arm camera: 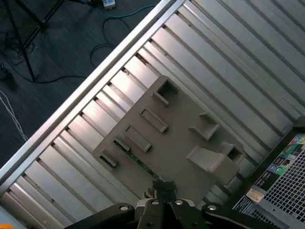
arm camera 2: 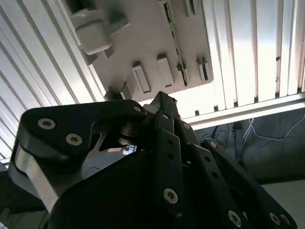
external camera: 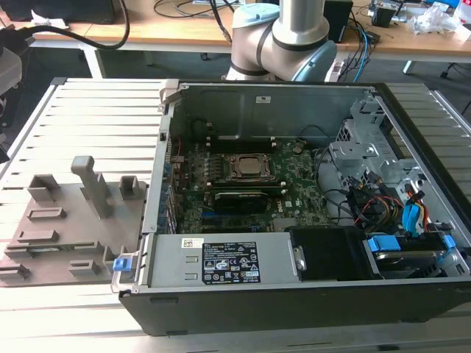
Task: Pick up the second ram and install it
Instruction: 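Pick up the second ram and move it above second insertion slot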
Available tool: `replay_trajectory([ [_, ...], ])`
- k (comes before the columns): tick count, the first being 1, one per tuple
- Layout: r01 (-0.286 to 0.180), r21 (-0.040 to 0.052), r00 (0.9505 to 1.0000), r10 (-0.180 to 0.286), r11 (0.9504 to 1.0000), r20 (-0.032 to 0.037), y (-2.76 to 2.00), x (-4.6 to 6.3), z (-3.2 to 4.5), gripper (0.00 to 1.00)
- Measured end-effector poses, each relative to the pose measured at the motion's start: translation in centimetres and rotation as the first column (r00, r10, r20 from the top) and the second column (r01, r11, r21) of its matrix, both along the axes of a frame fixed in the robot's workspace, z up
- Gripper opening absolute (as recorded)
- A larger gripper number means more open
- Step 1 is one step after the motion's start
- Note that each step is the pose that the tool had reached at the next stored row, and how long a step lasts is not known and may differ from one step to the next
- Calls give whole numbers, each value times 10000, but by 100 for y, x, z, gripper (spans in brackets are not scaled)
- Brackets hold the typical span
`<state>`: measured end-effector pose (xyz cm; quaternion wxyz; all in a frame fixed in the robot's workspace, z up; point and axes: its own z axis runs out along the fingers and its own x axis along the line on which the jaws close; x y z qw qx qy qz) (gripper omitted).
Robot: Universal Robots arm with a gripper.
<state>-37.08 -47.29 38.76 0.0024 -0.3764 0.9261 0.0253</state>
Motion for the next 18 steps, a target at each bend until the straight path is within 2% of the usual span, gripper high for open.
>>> replay_trajectory([
  [1, -354, 0, 9994, 354, 9994, 0, 0, 0, 0, 11],
  [3, -734, 0, 9973, 734, 9973, 0, 0, 0, 0, 11],
  [4, -1184, 0, 9930, 1184, 9930, 0, 0, 0, 0, 11],
  [5, -1535, 0, 9881, 1535, 9881, 0, 0, 0, 0, 11],
  [7, -2198, 0, 9755, 2198, 9755, 1, 0, 0, -1, 11],
  [9, -2817, 0, 9595, 2817, 9595, 0, 0, 0, 0, 11],
  [11, -3171, 0, 9484, 3171, 9484, 0, 0, 0, -1, 11],
  [13, -3729, 0, 9279, 3729, 9279, -1, 0, 0, 0, 11],
  [15, -4318, 0, 9020, 4318, 9020, 0, 0, 0, -1, 11],
  [17, -4612, -1, 8873, 4612, 8873, 0, 0, 0, 0, 11],
  [18, -4966, 0, 8680, 4966, 8680, 0, 0, 0, -1, 11],
])
